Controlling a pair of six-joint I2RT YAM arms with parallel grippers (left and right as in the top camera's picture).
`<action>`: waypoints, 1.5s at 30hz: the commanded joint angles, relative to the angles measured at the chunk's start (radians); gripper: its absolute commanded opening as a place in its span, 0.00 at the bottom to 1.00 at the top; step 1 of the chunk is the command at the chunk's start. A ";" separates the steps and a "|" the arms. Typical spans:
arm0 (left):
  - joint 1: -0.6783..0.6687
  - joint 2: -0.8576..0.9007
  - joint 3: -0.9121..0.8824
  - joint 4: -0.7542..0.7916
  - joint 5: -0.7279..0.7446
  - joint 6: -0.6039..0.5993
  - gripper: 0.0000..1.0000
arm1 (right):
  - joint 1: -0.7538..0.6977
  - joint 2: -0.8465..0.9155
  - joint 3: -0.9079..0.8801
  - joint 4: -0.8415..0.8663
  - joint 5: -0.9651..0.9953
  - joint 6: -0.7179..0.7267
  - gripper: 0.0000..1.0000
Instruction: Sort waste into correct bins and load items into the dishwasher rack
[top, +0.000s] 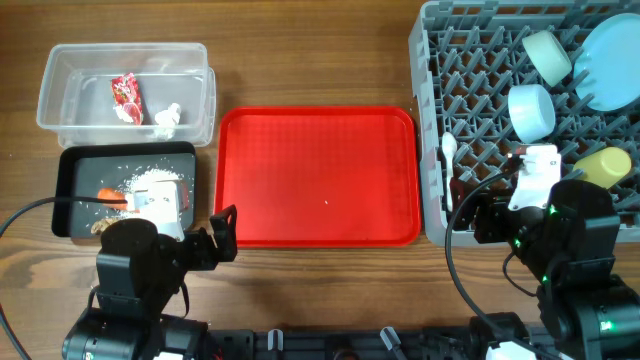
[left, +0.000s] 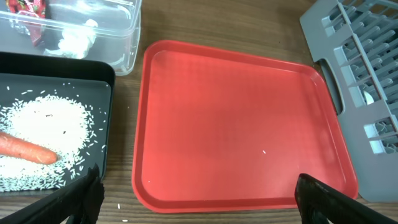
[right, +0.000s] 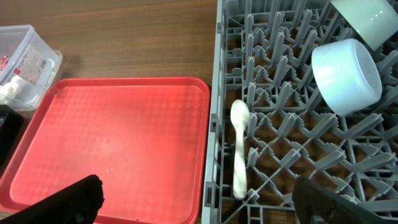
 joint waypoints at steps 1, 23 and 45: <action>-0.001 -0.005 -0.009 0.000 -0.013 -0.002 1.00 | 0.001 0.018 -0.011 -0.001 0.017 0.009 1.00; -0.001 -0.005 -0.009 0.000 -0.013 -0.002 1.00 | 0.001 -0.279 -0.142 0.121 0.047 -0.075 1.00; -0.001 -0.005 -0.009 0.000 -0.013 -0.002 1.00 | 0.000 -0.686 -0.946 1.057 0.043 -0.094 1.00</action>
